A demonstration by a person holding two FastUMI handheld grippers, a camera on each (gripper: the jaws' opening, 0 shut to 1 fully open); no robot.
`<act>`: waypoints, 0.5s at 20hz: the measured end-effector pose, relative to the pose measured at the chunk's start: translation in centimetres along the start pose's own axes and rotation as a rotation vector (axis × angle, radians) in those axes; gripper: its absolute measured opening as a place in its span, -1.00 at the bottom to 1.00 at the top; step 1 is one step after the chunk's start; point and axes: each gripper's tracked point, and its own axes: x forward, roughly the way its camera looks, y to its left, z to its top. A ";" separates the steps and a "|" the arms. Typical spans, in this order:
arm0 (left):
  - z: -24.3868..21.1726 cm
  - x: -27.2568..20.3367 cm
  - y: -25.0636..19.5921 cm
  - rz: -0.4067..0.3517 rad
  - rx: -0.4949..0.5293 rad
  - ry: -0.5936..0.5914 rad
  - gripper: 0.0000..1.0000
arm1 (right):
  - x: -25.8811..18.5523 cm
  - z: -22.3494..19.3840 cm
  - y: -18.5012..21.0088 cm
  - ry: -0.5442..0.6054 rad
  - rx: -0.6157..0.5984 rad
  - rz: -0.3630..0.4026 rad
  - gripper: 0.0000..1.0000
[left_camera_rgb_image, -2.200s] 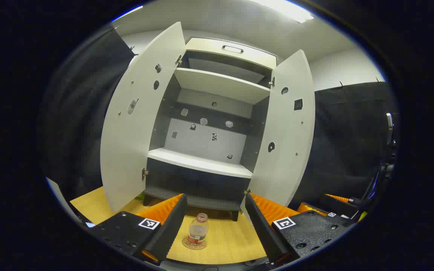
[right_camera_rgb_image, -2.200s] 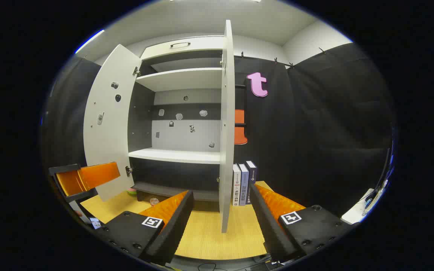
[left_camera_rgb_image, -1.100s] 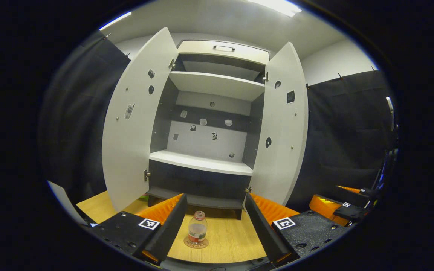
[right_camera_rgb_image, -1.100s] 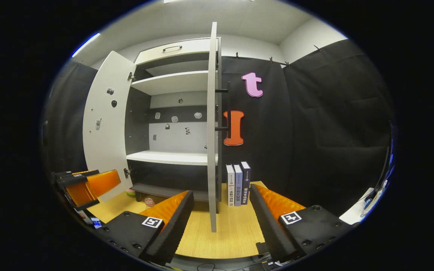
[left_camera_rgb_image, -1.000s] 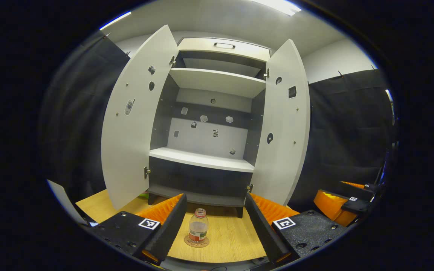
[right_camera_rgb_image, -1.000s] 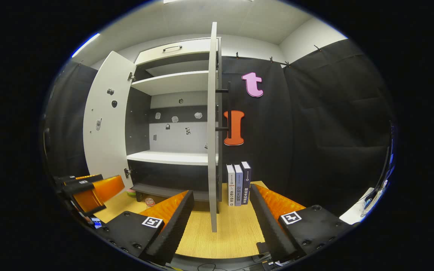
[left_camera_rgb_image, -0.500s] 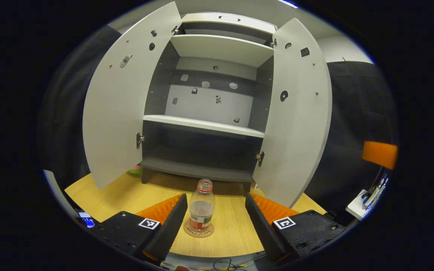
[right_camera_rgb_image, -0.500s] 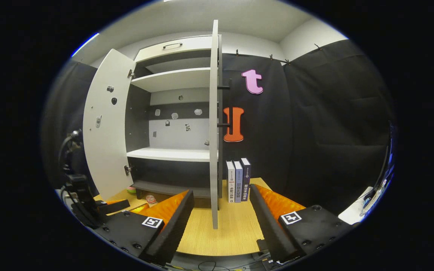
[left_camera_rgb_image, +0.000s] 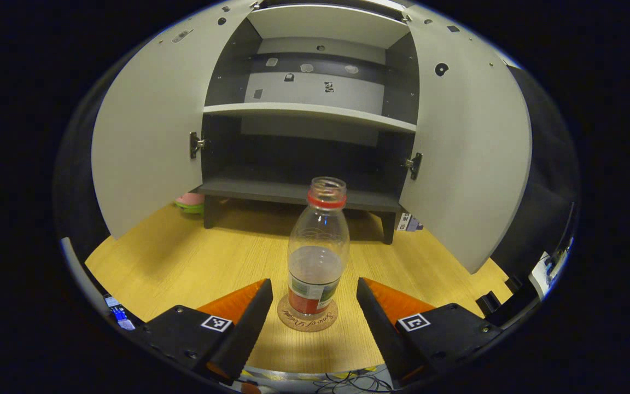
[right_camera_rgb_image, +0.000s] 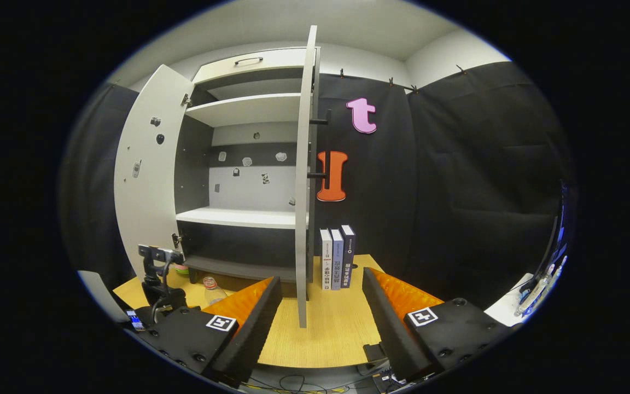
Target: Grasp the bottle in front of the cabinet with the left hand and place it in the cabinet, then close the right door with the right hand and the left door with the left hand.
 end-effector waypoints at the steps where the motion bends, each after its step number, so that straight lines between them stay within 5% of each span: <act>1: -0.6 0.6 0.0 -0.004 -0.006 0.009 0.90 | 0.0 -0.2 -0.2 0.004 -0.006 -0.007 0.95; 10: -3.8 4.6 0.9 0.013 -0.046 0.072 0.90 | -0.2 -1.0 -2.3 0.039 -0.043 -0.074 0.95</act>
